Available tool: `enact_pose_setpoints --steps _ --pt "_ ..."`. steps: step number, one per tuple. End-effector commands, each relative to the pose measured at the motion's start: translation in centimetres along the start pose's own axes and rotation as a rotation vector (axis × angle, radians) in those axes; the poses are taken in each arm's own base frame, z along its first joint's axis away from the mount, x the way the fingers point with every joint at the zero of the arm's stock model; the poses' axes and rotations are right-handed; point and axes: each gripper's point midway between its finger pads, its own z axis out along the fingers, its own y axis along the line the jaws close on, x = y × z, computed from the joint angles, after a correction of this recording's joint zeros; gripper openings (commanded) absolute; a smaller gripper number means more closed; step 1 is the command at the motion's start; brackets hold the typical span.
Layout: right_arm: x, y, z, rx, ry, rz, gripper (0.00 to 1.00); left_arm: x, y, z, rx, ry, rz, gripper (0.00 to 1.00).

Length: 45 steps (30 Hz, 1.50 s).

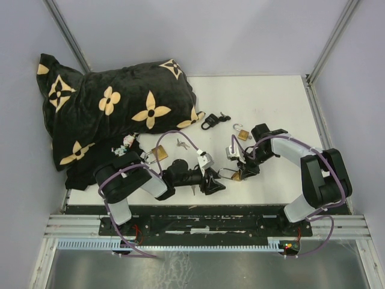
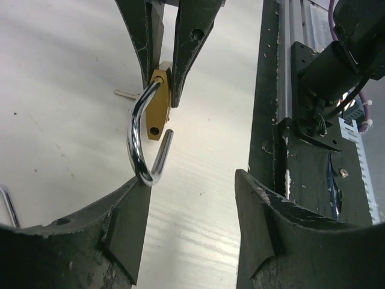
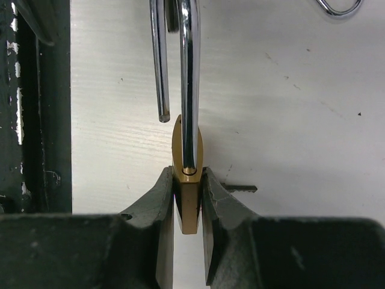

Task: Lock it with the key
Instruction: Lock the lock.

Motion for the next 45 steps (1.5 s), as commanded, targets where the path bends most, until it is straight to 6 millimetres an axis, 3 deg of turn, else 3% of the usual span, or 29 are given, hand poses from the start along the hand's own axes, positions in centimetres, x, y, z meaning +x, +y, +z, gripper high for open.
enact_pose_setpoints --steps 1,10,28,34,36,40,45 --pt "0.1 -0.8 -0.5 0.040 0.004 -0.054 0.02 -1.7 0.2 -1.2 -0.030 -0.057 0.006 0.65" --pt "0.2 -0.6 -0.5 0.034 0.003 -0.072 0.02 -3.6 1.1 -1.4 -0.014 -0.087 -0.054 0.59" --pt "0.2 -0.6 -0.4 0.027 0.011 -0.076 0.02 -4.4 1.3 -0.6 0.026 -0.042 -0.066 0.39" --pt "0.2 -0.6 -0.3 0.024 0.013 -0.077 0.02 -3.8 1.4 -0.6 0.034 -0.015 -0.079 0.14" --pt "0.3 -0.5 -0.3 0.022 0.016 -0.077 0.02 -4.0 1.3 -0.6 0.034 -0.023 -0.080 0.15" --pt "0.3 -0.5 -0.2 0.020 0.018 -0.080 0.02 -5.1 1.4 -0.6 0.025 -0.050 -0.072 0.26" --pt "0.3 -0.5 -0.2 0.020 0.020 -0.080 0.02 -5.9 1.6 -0.5 0.023 -0.070 -0.075 0.27"
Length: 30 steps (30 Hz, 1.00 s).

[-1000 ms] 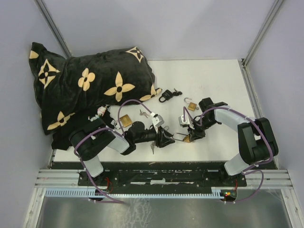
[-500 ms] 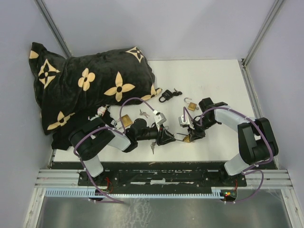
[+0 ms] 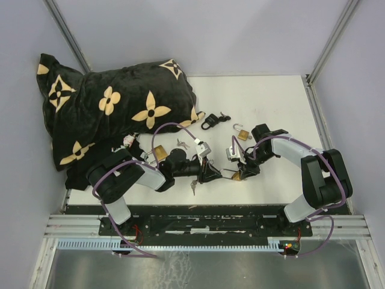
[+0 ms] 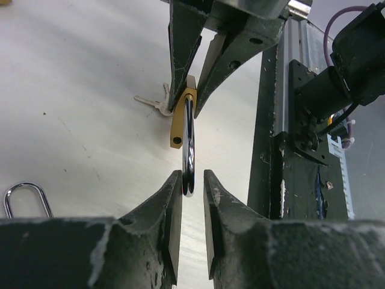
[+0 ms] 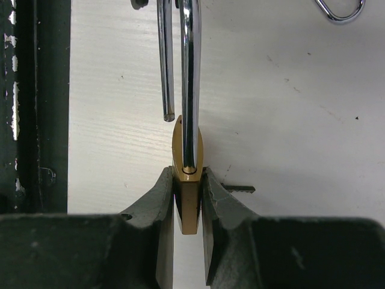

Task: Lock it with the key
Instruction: Lock the lock.

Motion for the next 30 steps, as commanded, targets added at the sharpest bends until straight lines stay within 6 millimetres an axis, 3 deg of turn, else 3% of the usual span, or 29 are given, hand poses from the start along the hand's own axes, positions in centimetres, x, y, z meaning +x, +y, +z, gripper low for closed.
enact_pose_setpoints --steps 1,7,11,12,20,30 --pt "0.2 -0.4 -0.1 0.016 0.023 -0.044 0.02 -3.9 -0.8 0.3 0.031 -0.091 0.036 0.27" --pt "0.3 -0.4 -0.1 0.014 0.024 -0.043 0.02 -3.6 -0.6 0.3 0.030 -0.080 0.027 0.23" --pt "0.2 -0.4 -0.1 0.013 0.024 -0.044 0.02 -3.0 -0.9 0.4 0.057 -0.053 0.026 0.04" --pt "0.3 -0.4 0.0 0.012 0.025 -0.044 0.02 -2.9 -1.0 0.4 0.064 -0.048 0.032 0.03" --pt "0.4 -0.2 0.3 0.012 0.065 -0.088 0.02 -0.7 -1.3 1.5 0.026 0.040 0.147 0.03" --pt "0.5 0.1 0.4 -0.004 0.075 -0.099 0.02 -1.0 0.2 0.7 -0.077 0.031 0.287 0.03"
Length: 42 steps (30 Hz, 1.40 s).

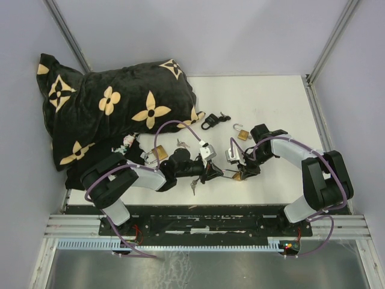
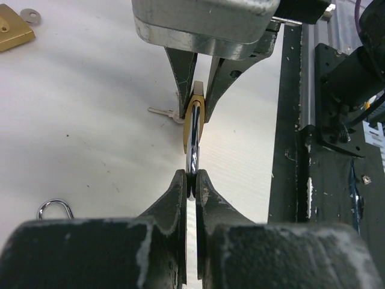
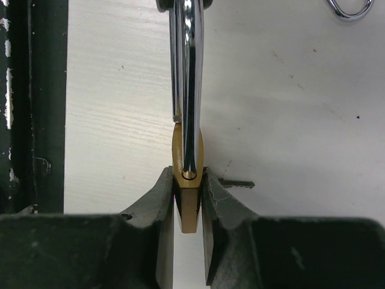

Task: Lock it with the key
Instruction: Lock the lock.

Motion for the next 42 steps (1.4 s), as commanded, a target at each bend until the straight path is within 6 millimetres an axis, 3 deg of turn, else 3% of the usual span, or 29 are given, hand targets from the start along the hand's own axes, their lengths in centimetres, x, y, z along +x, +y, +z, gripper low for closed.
enact_pose_setpoints --steps 1,7,18,29,37,42 --pt "0.4 -0.1 0.4 -0.001 0.030 -0.053 0.02 -0.2 0.4 0.1 -0.030 0.006 0.123 0.03" --pt "0.4 -0.1 0.4 -0.003 0.030 -0.053 0.02 -0.8 0.3 0.1 -0.016 0.014 0.141 0.03" --pt "0.4 0.0 0.4 -0.008 0.033 -0.055 0.02 0.7 -0.2 1.3 0.033 0.015 0.098 0.03" --pt "0.5 0.0 0.6 -0.013 0.041 -0.054 0.02 4.6 -0.6 1.6 0.073 0.105 0.070 0.03" --pt "0.5 -0.4 0.6 0.006 0.048 -0.042 0.02 8.5 -4.2 2.7 0.211 0.174 -0.003 0.03" --pt "0.3 -1.0 0.6 0.033 0.050 -0.027 0.02 11.7 -6.2 2.0 0.270 0.231 -0.056 0.03"
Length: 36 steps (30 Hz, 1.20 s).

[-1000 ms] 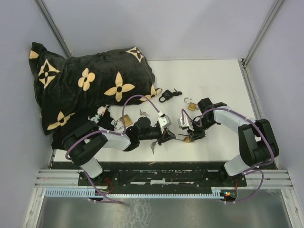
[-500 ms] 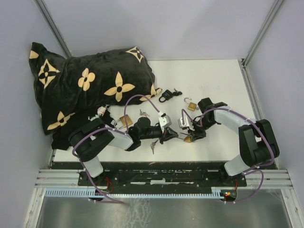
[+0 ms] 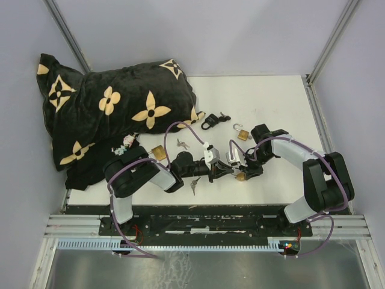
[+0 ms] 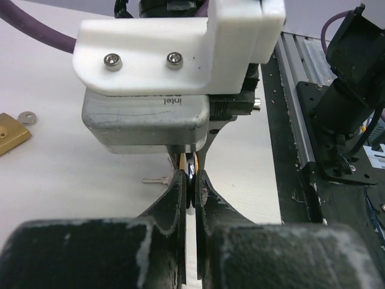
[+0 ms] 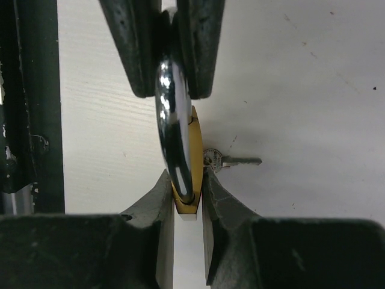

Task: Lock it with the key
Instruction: Lock the lock.

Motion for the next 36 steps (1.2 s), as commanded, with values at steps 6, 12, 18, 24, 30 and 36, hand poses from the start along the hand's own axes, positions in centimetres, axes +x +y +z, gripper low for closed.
enact_pose_setpoints --steps 6,12,18,24,30,36 --pt "-1.3 -1.6 1.1 0.049 -0.046 -0.013 0.02 15.5 -7.9 -5.1 0.141 0.480 -0.278 0.03" --pt "-1.3 -1.6 1.1 0.051 -0.046 -0.011 0.02 17.5 -6.8 -4.8 0.098 0.561 -0.275 0.03" --pt "-1.4 -1.8 1.0 0.057 -0.049 -0.005 0.02 19.6 -7.2 -6.2 0.088 0.664 -0.294 0.03" --pt "-1.3 -1.8 1.1 0.058 -0.048 0.000 0.02 20.6 -8.1 -7.3 0.117 0.707 -0.307 0.03" --pt "-1.1 -2.2 1.1 0.084 -0.040 0.002 0.02 21.8 -10.0 -8.0 0.176 0.780 -0.309 0.03" --pt "-1.1 -2.5 1.0 0.107 -0.037 0.010 0.02 22.9 -11.5 -8.6 0.205 0.840 -0.324 0.03"
